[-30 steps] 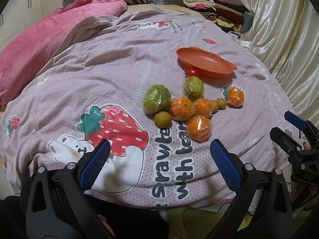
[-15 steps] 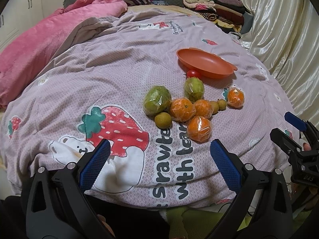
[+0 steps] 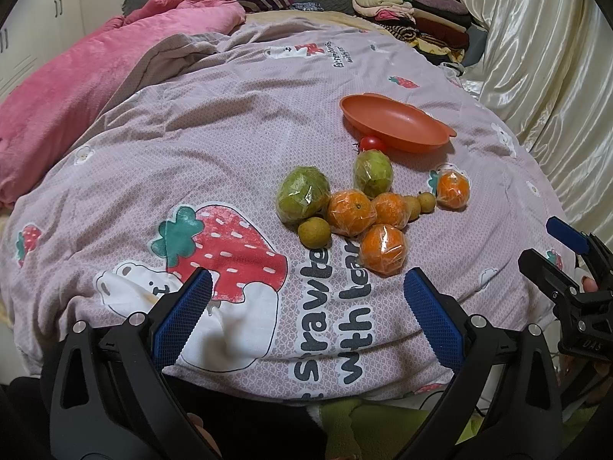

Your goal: Organize fruits

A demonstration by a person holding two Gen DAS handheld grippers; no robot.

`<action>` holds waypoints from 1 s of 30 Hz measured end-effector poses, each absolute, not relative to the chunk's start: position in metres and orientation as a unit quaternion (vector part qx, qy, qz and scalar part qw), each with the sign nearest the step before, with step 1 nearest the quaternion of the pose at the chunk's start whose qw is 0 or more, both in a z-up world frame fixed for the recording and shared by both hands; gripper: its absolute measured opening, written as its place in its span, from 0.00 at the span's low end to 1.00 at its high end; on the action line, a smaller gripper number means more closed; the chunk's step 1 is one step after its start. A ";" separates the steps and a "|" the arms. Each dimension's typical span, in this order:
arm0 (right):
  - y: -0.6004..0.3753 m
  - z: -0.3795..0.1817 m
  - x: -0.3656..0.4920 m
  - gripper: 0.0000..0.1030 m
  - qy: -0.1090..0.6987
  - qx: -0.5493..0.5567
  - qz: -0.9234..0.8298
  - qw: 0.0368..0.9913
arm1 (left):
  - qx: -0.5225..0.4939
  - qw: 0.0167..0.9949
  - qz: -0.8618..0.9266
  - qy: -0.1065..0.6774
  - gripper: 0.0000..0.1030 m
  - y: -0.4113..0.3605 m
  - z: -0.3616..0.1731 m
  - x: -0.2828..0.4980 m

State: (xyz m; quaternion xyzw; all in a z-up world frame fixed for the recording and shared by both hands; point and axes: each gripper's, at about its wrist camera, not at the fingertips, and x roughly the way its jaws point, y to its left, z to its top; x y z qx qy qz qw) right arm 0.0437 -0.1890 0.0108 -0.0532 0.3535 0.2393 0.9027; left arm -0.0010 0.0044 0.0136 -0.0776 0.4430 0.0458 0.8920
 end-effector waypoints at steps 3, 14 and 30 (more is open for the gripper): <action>-0.189 0.010 0.044 0.96 0.353 -0.054 0.240 0.903 | -0.077 0.892 0.046 0.442 0.92 0.005 0.015 -0.001; -0.186 0.010 0.041 0.96 0.354 -0.054 0.244 0.901 | -0.076 0.894 0.050 0.440 0.92 0.012 0.017 0.001; -0.164 0.000 0.042 0.96 0.368 -0.061 0.274 0.886 | -0.060 0.889 0.047 0.451 0.92 0.032 0.006 0.023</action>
